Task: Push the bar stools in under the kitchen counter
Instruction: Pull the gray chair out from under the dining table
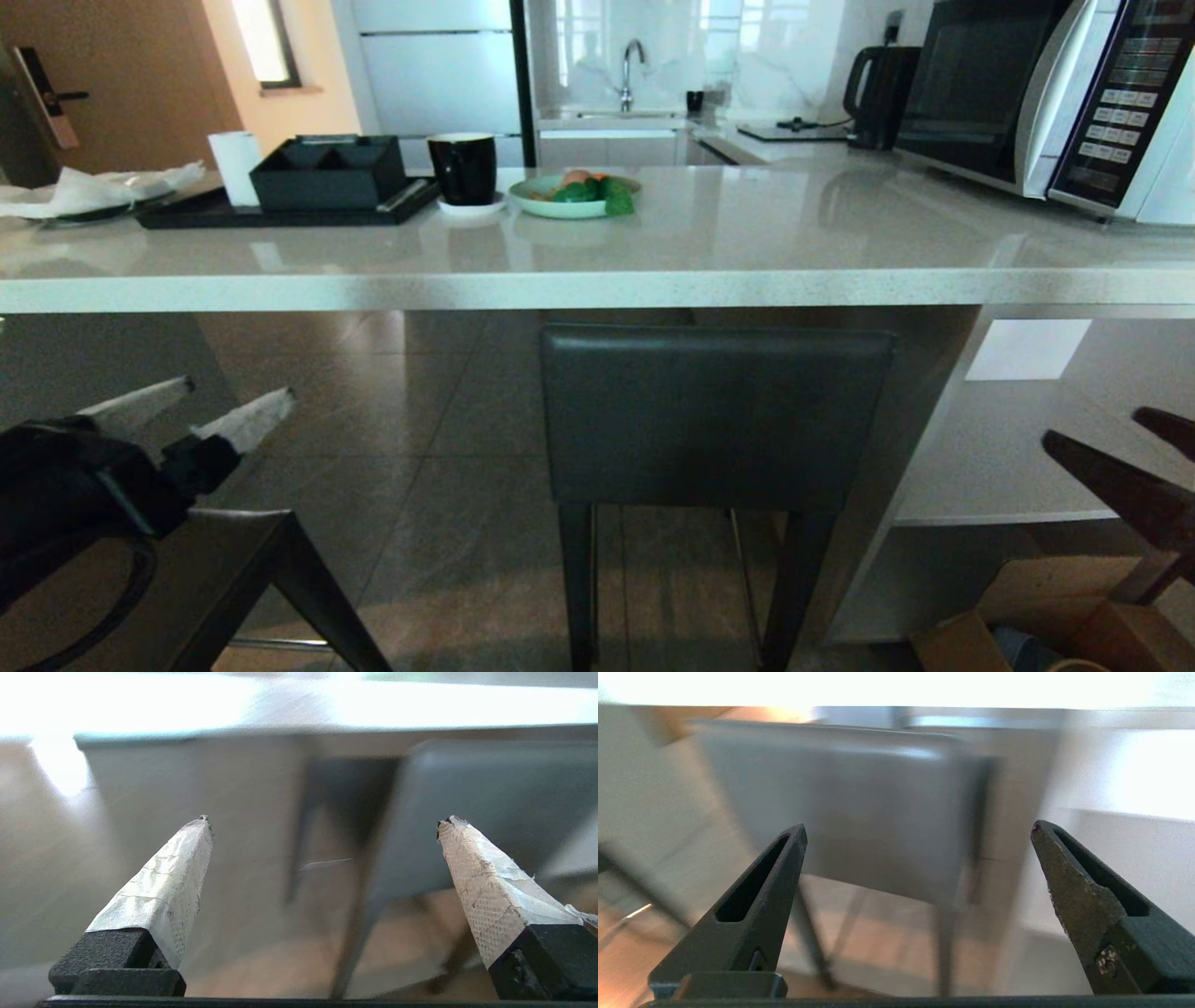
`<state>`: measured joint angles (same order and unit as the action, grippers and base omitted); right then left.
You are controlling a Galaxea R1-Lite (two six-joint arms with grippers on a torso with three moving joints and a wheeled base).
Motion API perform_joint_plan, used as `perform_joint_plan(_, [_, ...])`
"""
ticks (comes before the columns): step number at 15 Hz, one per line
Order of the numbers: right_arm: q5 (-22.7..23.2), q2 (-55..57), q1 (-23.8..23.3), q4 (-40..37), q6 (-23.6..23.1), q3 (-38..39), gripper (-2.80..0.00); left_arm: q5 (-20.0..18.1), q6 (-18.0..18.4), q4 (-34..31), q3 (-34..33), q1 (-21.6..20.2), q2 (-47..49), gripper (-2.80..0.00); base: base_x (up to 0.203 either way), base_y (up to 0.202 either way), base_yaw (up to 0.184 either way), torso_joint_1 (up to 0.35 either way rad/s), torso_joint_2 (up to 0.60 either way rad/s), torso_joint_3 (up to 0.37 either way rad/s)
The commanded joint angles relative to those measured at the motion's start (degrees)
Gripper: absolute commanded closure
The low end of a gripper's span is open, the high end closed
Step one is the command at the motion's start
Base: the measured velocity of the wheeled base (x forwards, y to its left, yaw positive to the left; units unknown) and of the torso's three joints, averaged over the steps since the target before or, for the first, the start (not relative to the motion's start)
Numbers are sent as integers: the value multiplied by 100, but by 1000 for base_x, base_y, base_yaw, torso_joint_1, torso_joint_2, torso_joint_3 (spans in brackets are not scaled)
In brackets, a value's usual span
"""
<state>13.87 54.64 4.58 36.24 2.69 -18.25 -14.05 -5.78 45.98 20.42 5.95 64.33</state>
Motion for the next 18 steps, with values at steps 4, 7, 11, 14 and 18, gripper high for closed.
perform_joint_plan(4, [2532,1666,-870,853,-74,79,-280,-1870,-123,1491,-146,56,1764,-280,0,0,0,0,0,0])
perform_joint_plan(7, [3287,2170,-1032,940,-271,158,-280,-2626,-104,1854,-212,58,2435,-280,0,0,0,0,0,0])
perform_joint_plan(11, [3975,3252,-1158,1354,-579,62,-280,-3055,-102,2937,-56,85,3664,-280,0,0,0,0,0,0])
perform_joint_plan(14, [4152,4318,-1150,2214,-697,-127,-280,-3162,-81,3701,461,243,4786,-280,0,0,0,0,0,0])
perform_joint_plan(18, [4194,5221,-1144,2773,-721,-655,-280,-3174,-81,4076,1432,324,5744,-280,0,0,0,0,0,0])
